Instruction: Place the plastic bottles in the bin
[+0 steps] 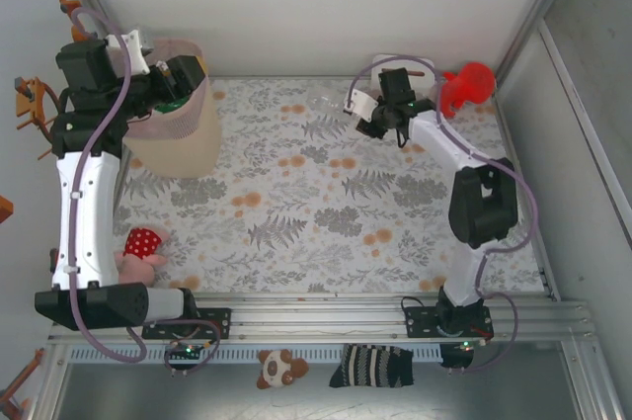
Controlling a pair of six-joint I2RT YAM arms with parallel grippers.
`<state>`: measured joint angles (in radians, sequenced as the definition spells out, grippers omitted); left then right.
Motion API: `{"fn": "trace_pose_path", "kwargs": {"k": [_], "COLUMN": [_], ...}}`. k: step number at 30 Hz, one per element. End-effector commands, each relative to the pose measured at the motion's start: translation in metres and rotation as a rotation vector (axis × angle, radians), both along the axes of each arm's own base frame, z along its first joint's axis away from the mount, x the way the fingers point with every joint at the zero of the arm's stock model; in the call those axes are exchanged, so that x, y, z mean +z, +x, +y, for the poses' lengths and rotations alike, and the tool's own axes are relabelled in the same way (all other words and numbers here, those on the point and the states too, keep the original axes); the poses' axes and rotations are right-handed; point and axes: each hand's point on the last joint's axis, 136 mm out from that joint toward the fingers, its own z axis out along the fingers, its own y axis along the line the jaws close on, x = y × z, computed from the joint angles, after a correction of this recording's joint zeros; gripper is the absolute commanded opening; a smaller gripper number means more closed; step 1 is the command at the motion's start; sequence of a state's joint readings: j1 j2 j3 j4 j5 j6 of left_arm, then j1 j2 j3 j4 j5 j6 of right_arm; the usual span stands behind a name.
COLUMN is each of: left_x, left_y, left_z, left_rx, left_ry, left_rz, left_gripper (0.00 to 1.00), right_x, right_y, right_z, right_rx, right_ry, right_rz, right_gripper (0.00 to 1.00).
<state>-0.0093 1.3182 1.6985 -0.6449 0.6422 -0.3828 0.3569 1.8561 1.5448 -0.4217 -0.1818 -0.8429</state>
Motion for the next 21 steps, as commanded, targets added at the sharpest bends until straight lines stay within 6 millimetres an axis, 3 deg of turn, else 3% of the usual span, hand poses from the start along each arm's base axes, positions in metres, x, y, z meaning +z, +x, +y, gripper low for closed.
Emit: {"fn": "trace_pose_path", "kwargs": {"k": [1,6,12,16,21], "left_x": [0.012,0.0,-0.025,-0.051,-0.075], "left_y": [-0.036,-0.061,-0.094,-0.108,-0.127], "left_z": [-0.015,-0.03,-0.067,-0.092,-0.121], "left_rx": [-0.144,-0.254,-0.463,-0.601,-0.771], "left_ry": [0.108,0.21,0.312,0.366,0.42], "left_rz": [-0.1,-0.102,-0.073,-0.021,0.017], "left_gripper": [0.75,0.74,0.74,0.74,0.78], "right_x": [0.02,0.058,0.099,0.125,0.14], "right_y": [-0.028,-0.07,-0.121,-0.149,-0.182], "right_z": [0.009,0.033,0.058,0.065,0.068], "right_rx": [0.115,0.238,0.363,0.409,0.495], "right_ry": [-0.098,-0.174,-0.253,-0.294,-0.361], "right_rz": [-0.108,-0.25,-0.418,-0.542,-0.674], "right_gripper": [0.23,0.22,0.19,0.15,0.1]}}
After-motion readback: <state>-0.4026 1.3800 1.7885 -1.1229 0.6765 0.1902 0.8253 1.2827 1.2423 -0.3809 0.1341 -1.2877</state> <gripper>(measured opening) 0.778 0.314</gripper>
